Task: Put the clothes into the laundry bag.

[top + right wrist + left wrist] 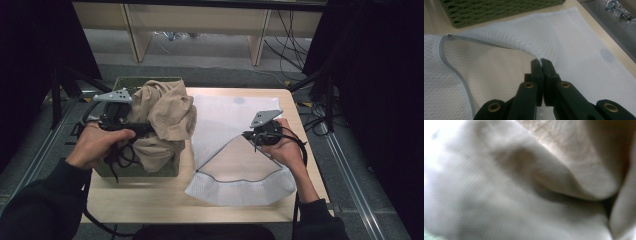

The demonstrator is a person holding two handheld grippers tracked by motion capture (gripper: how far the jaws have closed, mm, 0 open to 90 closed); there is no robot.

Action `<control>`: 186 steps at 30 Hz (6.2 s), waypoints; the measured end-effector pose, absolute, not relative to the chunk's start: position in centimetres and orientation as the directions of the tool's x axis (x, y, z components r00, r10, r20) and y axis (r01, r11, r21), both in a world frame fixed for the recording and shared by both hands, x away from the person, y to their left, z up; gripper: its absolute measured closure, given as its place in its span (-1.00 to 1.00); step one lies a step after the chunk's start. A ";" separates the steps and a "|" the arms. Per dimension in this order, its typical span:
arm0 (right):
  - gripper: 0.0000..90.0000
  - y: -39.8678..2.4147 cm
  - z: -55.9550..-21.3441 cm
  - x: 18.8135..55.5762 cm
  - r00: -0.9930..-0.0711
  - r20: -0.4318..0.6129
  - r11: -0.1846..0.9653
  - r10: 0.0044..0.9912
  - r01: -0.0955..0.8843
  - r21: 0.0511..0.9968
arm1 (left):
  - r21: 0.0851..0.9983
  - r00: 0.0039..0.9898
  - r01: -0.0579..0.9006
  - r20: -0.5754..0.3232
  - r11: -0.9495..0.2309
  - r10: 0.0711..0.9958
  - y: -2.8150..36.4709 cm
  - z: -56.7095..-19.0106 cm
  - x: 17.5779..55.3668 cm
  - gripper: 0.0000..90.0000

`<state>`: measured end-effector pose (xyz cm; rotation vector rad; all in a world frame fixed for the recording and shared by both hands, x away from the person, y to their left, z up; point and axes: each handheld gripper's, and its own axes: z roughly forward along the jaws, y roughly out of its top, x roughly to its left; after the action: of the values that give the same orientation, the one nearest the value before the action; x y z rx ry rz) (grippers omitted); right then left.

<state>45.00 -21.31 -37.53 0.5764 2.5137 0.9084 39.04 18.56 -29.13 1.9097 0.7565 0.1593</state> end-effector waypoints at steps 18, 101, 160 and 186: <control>1.00 -21.7 -37.3 45.2 -0.831 -0.217 0.681 0.512 0.239 0.693 | 0.822 0.887 0.451 -0.370 -0.349 0.275 8.7 -30.9 34.8 0.57; 1.00 -22.6 -36.0 42.6 -0.841 -0.189 0.664 0.507 0.242 0.708 | 0.712 0.771 0.528 -0.172 -0.464 0.613 1.0 -41.8 40.2 -0.57; 1.00 -21.7 -36.8 41.1 -0.871 -0.182 0.692 0.456 0.219 0.688 | 0.765 0.757 0.502 -0.164 -0.403 0.633 -3.8 -45.0 42.8 0.70; 1.00 -21.6 -38.2 41.2 -0.876 -0.145 0.709 0.460 0.264 0.654 | 0.678 0.698 0.596 -0.172 -0.431 0.695 1.8 -49.3 43.8 -0.81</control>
<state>41.18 -21.63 -38.24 0.5702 2.6201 0.9360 43.83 1.84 -49.28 2.1617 0.9816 0.1705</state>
